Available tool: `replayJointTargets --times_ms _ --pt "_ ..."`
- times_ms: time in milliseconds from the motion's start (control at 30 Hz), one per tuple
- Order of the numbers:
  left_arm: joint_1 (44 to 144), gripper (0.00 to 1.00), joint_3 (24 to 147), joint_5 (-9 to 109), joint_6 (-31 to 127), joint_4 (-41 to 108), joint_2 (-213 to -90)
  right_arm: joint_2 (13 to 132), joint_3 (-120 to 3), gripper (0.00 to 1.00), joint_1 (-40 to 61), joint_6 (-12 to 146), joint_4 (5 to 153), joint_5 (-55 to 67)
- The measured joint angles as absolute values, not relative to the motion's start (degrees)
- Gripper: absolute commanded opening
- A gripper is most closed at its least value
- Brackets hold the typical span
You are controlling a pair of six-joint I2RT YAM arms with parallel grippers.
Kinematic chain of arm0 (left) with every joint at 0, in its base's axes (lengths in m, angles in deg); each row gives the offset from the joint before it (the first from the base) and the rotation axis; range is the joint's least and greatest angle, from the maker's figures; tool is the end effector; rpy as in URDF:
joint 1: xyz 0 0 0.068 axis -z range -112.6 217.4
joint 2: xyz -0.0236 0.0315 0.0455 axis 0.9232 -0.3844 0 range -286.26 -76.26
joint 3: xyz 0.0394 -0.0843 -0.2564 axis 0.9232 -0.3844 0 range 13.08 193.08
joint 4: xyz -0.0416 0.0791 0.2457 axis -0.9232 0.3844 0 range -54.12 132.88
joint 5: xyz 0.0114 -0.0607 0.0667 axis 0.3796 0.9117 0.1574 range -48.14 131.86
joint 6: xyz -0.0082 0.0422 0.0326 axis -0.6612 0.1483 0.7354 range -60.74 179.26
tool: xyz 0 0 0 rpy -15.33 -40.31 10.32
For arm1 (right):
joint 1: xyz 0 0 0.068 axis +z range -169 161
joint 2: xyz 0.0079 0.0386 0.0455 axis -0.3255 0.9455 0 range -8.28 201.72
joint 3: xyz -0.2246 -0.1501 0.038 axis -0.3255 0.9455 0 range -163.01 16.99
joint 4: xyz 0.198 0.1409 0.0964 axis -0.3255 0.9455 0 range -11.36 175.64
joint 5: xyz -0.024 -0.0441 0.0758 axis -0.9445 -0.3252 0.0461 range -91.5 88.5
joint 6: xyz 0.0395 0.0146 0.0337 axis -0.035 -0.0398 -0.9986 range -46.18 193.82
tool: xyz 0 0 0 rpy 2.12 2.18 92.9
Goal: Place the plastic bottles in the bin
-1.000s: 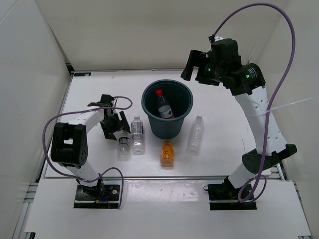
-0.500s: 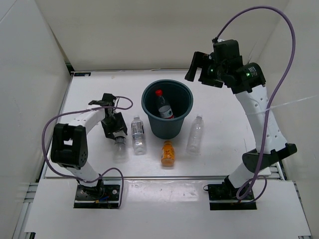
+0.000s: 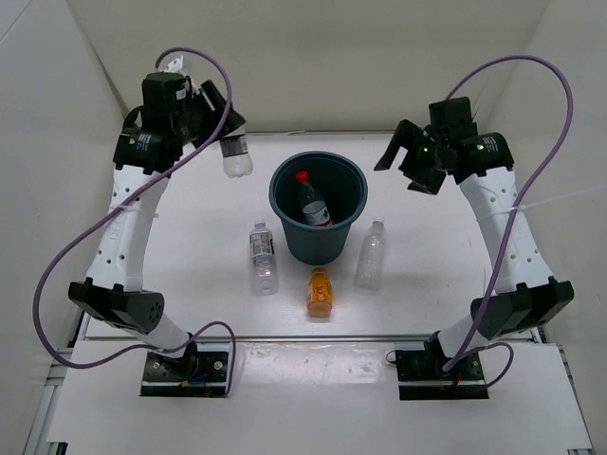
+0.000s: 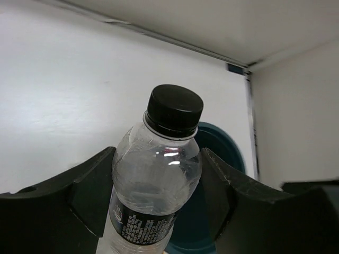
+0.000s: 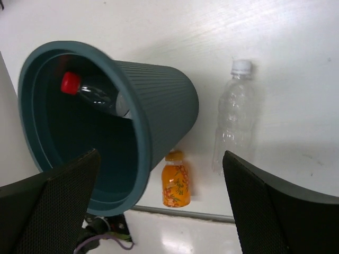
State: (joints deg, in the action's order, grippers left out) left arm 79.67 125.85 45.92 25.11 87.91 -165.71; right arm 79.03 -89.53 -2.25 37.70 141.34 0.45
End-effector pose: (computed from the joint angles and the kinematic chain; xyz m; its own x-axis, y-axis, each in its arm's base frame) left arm 0.3071 -0.0693 0.4769 -0.5416 -0.4552 -0.7067 -0.0379 0.8531 -0.5204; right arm 0.2857 0.0873 0.4390 -0.7160 0.3999 -0.5722 0.1368 0.8841 0.4467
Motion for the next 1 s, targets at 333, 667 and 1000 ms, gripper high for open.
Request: replayJointTargets --times_ms 333,667,1000 --pt "98.12 0.69 131.73 49.96 26.79 82.99 -177.55 72.32 -71.93 1.0 -11.16 33.0 139.31 7.14" --pt "101.24 1.0 131.44 41.46 27.99 85.63 -176.48 72.69 -61.22 1.0 -14.0 31.93 136.36 11.8" --pt "89.13 1.0 100.3 29.29 22.84 79.23 -140.27 85.72 -54.32 1.0 -7.95 30.97 129.58 14.03"
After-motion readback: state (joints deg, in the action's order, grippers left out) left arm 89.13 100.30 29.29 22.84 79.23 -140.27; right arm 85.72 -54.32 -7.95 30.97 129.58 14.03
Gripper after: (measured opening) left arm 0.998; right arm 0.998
